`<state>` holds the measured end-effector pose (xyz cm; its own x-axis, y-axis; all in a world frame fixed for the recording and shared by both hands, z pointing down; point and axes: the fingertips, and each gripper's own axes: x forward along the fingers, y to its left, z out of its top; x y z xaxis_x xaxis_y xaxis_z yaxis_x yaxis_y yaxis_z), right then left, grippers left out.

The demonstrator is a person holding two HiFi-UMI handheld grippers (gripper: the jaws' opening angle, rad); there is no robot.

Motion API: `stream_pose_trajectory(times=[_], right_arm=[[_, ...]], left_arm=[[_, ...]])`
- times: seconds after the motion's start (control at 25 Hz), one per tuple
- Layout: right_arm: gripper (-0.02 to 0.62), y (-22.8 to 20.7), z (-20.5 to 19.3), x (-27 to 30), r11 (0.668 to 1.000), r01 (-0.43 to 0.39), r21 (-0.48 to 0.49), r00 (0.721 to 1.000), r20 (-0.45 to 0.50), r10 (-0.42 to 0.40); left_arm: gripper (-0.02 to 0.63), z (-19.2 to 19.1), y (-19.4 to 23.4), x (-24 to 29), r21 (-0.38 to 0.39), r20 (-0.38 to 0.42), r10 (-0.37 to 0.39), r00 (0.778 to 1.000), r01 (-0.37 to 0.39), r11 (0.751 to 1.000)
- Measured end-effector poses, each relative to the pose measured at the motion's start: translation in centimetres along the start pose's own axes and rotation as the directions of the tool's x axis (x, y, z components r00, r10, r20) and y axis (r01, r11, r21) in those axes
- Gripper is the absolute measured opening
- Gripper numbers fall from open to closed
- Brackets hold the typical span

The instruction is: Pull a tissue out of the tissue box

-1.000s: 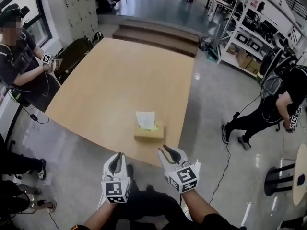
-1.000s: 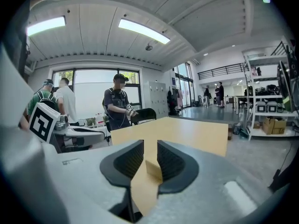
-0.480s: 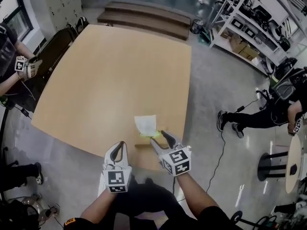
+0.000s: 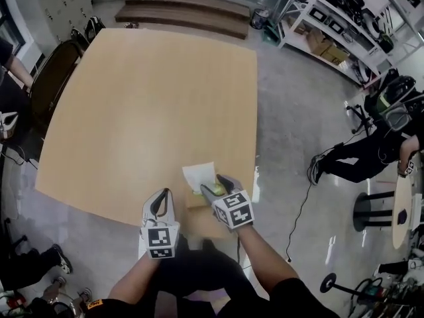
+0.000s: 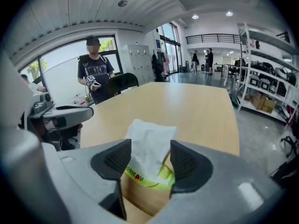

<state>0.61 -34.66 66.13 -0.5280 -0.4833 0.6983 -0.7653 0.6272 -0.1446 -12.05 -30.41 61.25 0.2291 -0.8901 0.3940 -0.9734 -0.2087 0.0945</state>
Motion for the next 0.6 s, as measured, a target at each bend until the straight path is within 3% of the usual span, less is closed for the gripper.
stream_pose_trajectory(times=[0.36, 0.52, 0.6], right_arm=[[0.213, 1.6, -0.2, 0.7, 1.000, -0.017, -0.026, 0.998, -0.054, 0.016], [0.061, 1.8, -0.4, 0.9, 0.998, -0.009, -0.055, 0.998, -0.058, 0.005], [0.017, 1.8, -0.5, 1.0, 0.998, -0.002, -0.059, 0.999, -0.052, -0.001]], left_arm=[[0.018, 0.5, 0.4, 1.3, 0.001, -0.025, -0.026, 0.999, 0.026, 1.000], [0.018, 0.1, 0.5, 1.6, -0.005, -0.030, -0.032, 0.999, 0.032, 0.999], [0.018, -0.2, 0.6, 1.7, -0.007, -0.032, -0.033, 0.999, 0.033, 0.999]])
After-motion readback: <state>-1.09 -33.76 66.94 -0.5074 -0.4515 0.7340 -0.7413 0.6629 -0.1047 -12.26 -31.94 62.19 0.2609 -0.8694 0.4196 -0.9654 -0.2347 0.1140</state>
